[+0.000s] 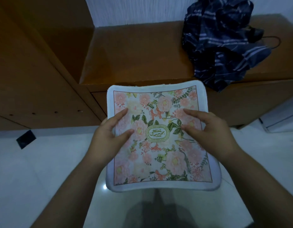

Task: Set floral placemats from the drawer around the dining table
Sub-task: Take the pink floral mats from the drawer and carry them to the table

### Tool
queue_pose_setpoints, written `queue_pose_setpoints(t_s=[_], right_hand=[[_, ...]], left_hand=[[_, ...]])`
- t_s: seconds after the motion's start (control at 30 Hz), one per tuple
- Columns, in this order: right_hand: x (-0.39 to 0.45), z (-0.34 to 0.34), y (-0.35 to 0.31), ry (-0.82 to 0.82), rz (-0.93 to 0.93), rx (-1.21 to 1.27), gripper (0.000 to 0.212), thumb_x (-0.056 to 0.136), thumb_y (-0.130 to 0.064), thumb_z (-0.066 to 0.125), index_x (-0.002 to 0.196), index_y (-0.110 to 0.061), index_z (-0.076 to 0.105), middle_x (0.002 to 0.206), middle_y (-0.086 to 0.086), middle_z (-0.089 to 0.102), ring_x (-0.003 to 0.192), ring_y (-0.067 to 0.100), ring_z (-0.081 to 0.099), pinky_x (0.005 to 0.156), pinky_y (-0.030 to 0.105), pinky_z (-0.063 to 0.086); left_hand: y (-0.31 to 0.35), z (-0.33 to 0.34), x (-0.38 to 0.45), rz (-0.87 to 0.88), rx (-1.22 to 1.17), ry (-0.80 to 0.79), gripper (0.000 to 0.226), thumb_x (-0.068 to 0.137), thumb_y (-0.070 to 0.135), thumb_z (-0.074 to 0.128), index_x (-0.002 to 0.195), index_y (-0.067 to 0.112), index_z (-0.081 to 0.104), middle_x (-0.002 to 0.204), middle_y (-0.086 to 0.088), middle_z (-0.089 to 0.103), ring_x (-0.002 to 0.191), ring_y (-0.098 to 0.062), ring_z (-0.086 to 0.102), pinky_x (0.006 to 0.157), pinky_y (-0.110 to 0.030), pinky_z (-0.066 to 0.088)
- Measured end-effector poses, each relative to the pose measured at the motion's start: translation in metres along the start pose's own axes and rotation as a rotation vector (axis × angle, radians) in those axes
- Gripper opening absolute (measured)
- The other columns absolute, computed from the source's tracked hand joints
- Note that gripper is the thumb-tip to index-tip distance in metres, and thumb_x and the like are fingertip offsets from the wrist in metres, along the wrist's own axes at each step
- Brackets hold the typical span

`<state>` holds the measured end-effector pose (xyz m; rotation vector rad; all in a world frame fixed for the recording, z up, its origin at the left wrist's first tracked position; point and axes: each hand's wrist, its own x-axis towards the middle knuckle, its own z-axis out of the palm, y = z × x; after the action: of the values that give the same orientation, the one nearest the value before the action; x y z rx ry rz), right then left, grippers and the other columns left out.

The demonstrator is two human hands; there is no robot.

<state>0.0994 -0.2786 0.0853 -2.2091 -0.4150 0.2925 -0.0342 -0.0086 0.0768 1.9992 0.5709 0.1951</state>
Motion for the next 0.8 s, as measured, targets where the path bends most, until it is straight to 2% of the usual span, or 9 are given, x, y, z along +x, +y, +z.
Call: queue_pose_setpoints(t_s=[0.03, 0.1, 0.17, 0.33, 0.43, 0.5, 0.6, 0.67, 0.8], right_hand=[[-0.002, -0.008, -0.01, -0.011, 0.009, -0.012, 0.049, 0.083, -0.036, 0.08, 0.128, -0.045, 0.064, 0.113, -0.014, 0.054, 0.095, -0.008, 0.057, 0.091, 0.014, 0.05], [-0.007, -0.029, -0.035, -0.023, 0.036, -0.009, 0.048, 0.084, -0.036, 0.079, 0.128, -0.046, 0.063, 0.114, -0.014, 0.053, 0.1, -0.002, 0.056, 0.089, 0.012, 0.049], [-0.012, -0.056, -0.067, -0.025, 0.051, -0.003, 0.048, 0.084, -0.036, 0.079, 0.128, -0.046, 0.062, 0.115, -0.015, 0.052, 0.103, -0.002, 0.054, 0.086, 0.007, 0.046], [-0.03, -0.145, -0.163, -0.003, 0.065, -0.027, 0.048, 0.085, -0.039, 0.078, 0.129, -0.048, 0.061, 0.116, -0.015, 0.052, 0.099, -0.004, 0.052, 0.088, 0.014, 0.048], [-0.042, -0.211, -0.229, 0.013, 0.064, -0.051, 0.048, 0.084, -0.041, 0.078, 0.129, -0.049, 0.061, 0.116, -0.013, 0.052, 0.095, -0.003, 0.053, 0.088, 0.02, 0.051], [-0.051, -0.257, -0.274, 0.026, 0.075, -0.056, 0.049, 0.083, -0.042, 0.078, 0.128, -0.049, 0.061, 0.117, -0.012, 0.054, 0.1, 0.0, 0.054, 0.091, 0.025, 0.052], [-0.062, -0.326, -0.338, 0.075, 0.075, -0.061, 0.048, 0.08, -0.046, 0.079, 0.125, -0.051, 0.063, 0.116, -0.012, 0.056, 0.104, 0.004, 0.058, 0.097, 0.031, 0.054], [-0.07, -0.37, -0.375, 0.103, 0.075, -0.041, 0.047, 0.079, -0.047, 0.08, 0.123, -0.052, 0.064, 0.118, -0.011, 0.058, 0.104, 0.007, 0.063, 0.095, 0.035, 0.056], [-0.081, -0.446, -0.432, 0.108, 0.055, -0.024, 0.048, 0.079, -0.049, 0.079, 0.124, -0.051, 0.064, 0.128, -0.011, 0.063, 0.105, 0.016, 0.069, 0.089, 0.038, 0.059]], left_hand=[[0.011, -0.005, -0.003, -0.008, 0.018, -0.006, 0.062, 0.085, 0.028, 0.08, 0.14, 0.046, 0.055, 0.129, 0.025, 0.051, 0.115, 0.013, 0.052, 0.107, -0.036, 0.05], [0.041, -0.02, -0.009, -0.03, 0.01, -0.016, 0.062, 0.086, 0.027, 0.079, 0.14, 0.046, 0.055, 0.129, 0.028, 0.049, 0.115, 0.015, 0.051, 0.105, -0.036, 0.052], [0.078, -0.039, -0.015, -0.055, -0.019, -0.019, 0.06, 0.087, 0.026, 0.078, 0.139, 0.046, 0.055, 0.13, 0.026, 0.05, 0.116, 0.014, 0.051, 0.102, -0.036, 0.054], [0.201, -0.094, -0.034, -0.087, -0.032, -0.055, 0.058, 0.089, 0.026, 0.075, 0.138, 0.048, 0.055, 0.136, 0.017, 0.049, 0.114, 0.007, 0.052, 0.094, -0.033, 0.056], [0.289, -0.13, -0.046, -0.061, 0.003, -0.076, 0.058, 0.089, 0.028, 0.074, 0.139, 0.048, 0.053, 0.136, 0.016, 0.048, 0.116, 0.002, 0.053, 0.094, -0.03, 0.054], [0.348, -0.153, -0.054, -0.032, 0.015, -0.082, 0.058, 0.089, 0.028, 0.074, 0.14, 0.047, 0.053, 0.136, 0.014, 0.048, 0.118, -0.001, 0.052, 0.094, -0.029, 0.053], [0.435, -0.185, -0.065, 0.019, -0.003, -0.075, 0.058, 0.089, 0.027, 0.075, 0.139, 0.048, 0.054, 0.132, 0.016, 0.049, 0.111, 0.012, 0.052, 0.089, -0.018, 0.052], [0.488, -0.204, -0.071, 0.062, -0.005, -0.071, 0.059, 0.088, 0.027, 0.076, 0.139, 0.048, 0.054, 0.13, 0.018, 0.05, 0.109, 0.017, 0.051, 0.088, -0.015, 0.052], [0.573, -0.231, -0.083, 0.151, -0.008, -0.061, 0.06, 0.087, 0.028, 0.078, 0.138, 0.048, 0.055, 0.135, 0.016, 0.053, 0.117, 0.009, 0.055, 0.098, -0.024, 0.053]])
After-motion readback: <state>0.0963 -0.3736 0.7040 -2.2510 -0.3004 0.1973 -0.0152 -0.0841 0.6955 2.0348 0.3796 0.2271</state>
